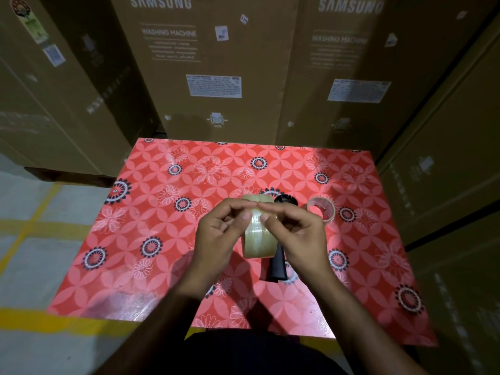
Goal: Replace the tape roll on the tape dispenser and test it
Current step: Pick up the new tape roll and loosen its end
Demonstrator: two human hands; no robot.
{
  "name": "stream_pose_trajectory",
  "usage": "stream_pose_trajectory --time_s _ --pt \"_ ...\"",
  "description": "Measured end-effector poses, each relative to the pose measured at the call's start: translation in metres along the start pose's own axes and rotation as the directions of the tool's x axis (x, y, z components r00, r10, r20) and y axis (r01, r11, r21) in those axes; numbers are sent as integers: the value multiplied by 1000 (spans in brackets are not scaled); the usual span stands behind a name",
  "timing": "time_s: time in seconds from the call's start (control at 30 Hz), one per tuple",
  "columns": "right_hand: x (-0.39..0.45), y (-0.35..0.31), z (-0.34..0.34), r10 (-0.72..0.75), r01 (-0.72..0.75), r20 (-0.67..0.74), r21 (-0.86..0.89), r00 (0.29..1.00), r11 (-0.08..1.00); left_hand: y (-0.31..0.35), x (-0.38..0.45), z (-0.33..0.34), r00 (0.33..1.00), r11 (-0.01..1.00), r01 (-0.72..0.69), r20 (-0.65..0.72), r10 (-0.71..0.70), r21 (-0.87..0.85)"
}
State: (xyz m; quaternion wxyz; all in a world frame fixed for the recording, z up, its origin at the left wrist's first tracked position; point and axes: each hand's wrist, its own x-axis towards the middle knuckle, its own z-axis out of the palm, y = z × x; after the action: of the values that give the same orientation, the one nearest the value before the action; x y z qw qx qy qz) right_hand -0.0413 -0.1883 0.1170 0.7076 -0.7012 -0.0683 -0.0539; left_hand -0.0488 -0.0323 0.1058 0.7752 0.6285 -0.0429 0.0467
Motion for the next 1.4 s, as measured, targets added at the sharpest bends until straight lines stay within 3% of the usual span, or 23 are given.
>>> stream_pose_trajectory --time_s 0.13,0.37,0.47,0.63,0.8,0.93,1.07,1.23,1.33,1.4 --pt "7 0 1 43 -42 -42 14 998 999 -1 -6 0 995 998 9 98 -3 -59" --pt "3 6 -8 202 -224 145 158 969 962 1 0 0 999 998 11 -32 -13 -62" --pt "-2 6 -11 236 -256 192 85 952 963 2 -1 1 998 997 37 -42 -40 -71" --pt "3 12 -8 355 -347 125 -76 927 935 -7 -2 3 991 993 106 -79 -110 -47" --pt "2 19 -6 216 -181 164 -207 962 962 -11 1 3 984 988 153 -97 -150 18" --pt "3 18 -6 169 -139 136 -206 976 969 -4 6 -4 988 933 83 -155 -29 351" --pt "6 11 -3 158 -123 170 -201 973 972 -2 9 -4 996 969 45 -92 -23 241" --pt "0 17 -6 143 -72 254 -266 957 961 -1 23 -11 954 981 107 -294 -56 162" --pt "-4 18 -1 181 -131 290 -183 940 974 -1 30 -17 955 979 109 -291 -55 174" --pt "-2 19 -1 165 -113 274 -194 947 974 -3 30 -17 957 990 119 -273 -95 71"
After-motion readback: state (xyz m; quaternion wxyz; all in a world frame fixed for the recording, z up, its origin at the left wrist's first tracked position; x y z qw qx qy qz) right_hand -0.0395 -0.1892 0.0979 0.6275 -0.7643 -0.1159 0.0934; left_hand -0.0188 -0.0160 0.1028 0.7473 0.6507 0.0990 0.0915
